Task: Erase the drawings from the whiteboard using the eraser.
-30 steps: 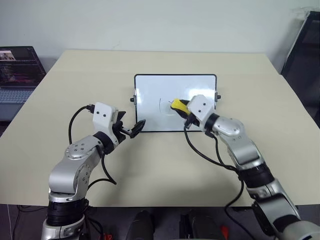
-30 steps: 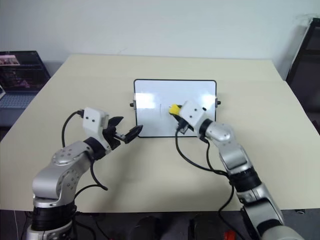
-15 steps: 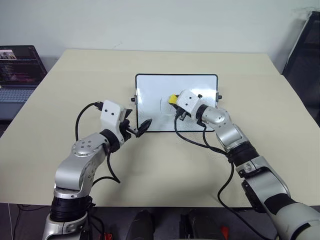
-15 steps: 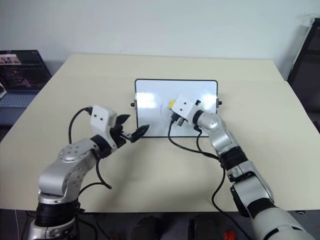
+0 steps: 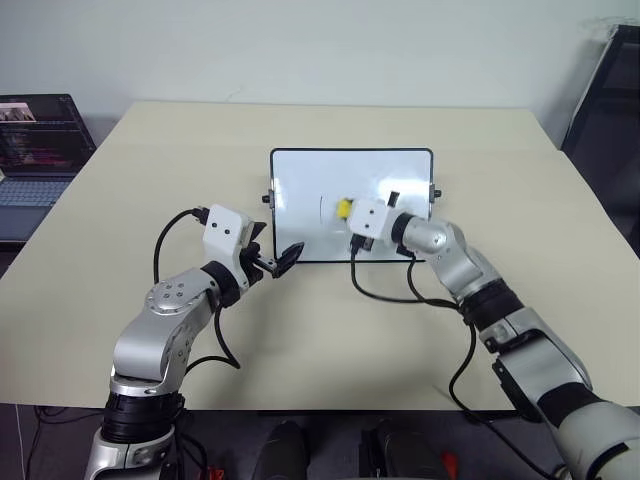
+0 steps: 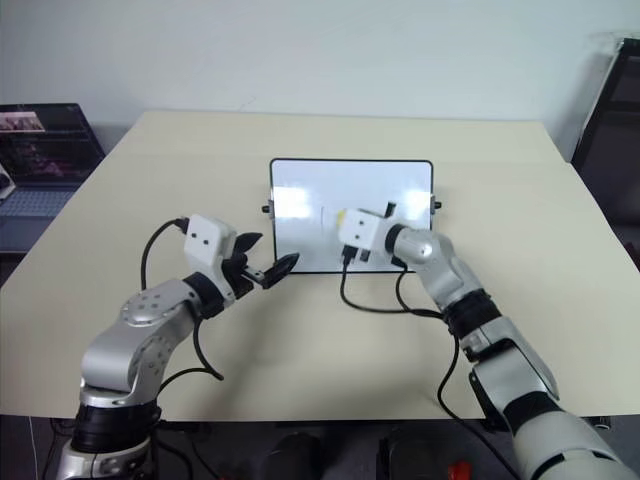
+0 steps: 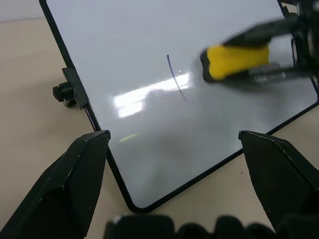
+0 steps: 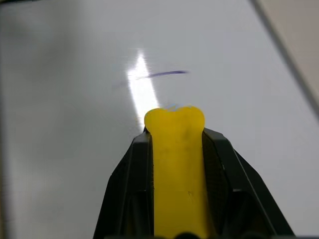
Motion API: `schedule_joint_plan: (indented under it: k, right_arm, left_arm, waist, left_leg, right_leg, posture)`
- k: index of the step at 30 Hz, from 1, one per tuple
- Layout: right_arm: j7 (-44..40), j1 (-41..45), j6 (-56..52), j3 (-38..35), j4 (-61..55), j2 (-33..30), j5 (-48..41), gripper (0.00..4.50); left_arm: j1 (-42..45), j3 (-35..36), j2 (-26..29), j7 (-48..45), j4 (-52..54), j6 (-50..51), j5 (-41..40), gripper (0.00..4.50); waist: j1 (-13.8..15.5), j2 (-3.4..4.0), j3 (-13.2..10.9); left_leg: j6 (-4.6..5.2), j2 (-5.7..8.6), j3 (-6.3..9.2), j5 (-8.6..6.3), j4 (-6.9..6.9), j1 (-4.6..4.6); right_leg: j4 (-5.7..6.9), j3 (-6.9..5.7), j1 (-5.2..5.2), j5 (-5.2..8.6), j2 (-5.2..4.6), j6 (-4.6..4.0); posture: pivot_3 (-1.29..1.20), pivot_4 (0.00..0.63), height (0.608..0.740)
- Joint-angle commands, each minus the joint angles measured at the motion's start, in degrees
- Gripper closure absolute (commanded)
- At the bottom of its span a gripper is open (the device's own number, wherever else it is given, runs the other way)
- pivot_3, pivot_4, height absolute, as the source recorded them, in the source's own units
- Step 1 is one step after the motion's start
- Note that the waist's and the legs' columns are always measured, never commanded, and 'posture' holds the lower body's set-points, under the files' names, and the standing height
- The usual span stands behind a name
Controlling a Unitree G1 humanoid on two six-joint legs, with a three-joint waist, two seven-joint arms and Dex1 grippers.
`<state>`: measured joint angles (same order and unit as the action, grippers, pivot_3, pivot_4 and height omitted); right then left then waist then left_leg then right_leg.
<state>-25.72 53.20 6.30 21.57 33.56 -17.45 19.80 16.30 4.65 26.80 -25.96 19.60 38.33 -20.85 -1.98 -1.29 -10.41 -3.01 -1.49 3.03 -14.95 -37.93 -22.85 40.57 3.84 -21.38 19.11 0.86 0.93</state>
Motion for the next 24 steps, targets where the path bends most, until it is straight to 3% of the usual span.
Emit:
schedule_joint_plan:
  k: [1, 13, 20, 24]
  right_arm:
    - [1.7, 1.6, -0.7, -1.7, 0.9, 0.5, 0.2, 3.51]
    - [-15.1, -4.0, -3.9, 3.1, -6.8, -3.1, -0.1, 3.51]
    - [-2.1, 0.6, -1.8, -0.2, -3.4, -0.8, 2.8, 3.51]
    - [-0.7, 1.7, -1.5, -0.5, -2.3, 0.1, 2.3, 3.51]
  left_arm:
    - [-0.5, 0.0, 0.2, -0.5, 0.8, -1.6, 0.3, 0.00]
    - [-1.4, 0.1, 0.1, -1.4, -0.3, -3.4, 0.9, 0.00]
    - [-0.9, -0.4, 0.0, -1.4, -0.2, -3.1, 0.8, 0.00]
    - [-0.9, -0.5, -0.1, -1.2, 0.1, -2.9, 0.7, 0.00]
  waist:
    - [0.0, 0.00, 0.0]
    - [0.0, 0.00, 0.0]
    - [-0.2, 0.00, 0.0]
    - [-0.2, 0.00, 0.0]
  left_leg:
    - [0.00, 0.00, 0.00, 0.00, 0.02, -0.01]
    - [0.01, -0.01, -0.03, -0.01, 0.02, 0.03]
    - [0.00, 0.00, -0.04, 0.00, 0.00, 0.05]
    - [0.00, 0.01, -0.03, 0.00, 0.00, 0.03]
  right_leg:
    - [-0.01, 0.00, -0.01, 0.00, 0.00, 0.00]
    - [-0.04, 0.03, 0.02, 0.00, 0.00, 0.00]
    - [0.13, 0.05, -0.02, 0.00, 0.00, 0.00]
    - [0.15, 0.04, -0.04, 0.00, 0.00, 0.00]
  posture:
    - [0.00, 0.150, 0.740]
    - [0.00, 0.150, 0.740]
    - [0.00, 0.150, 0.740]
    - [0.00, 0.150, 0.740]
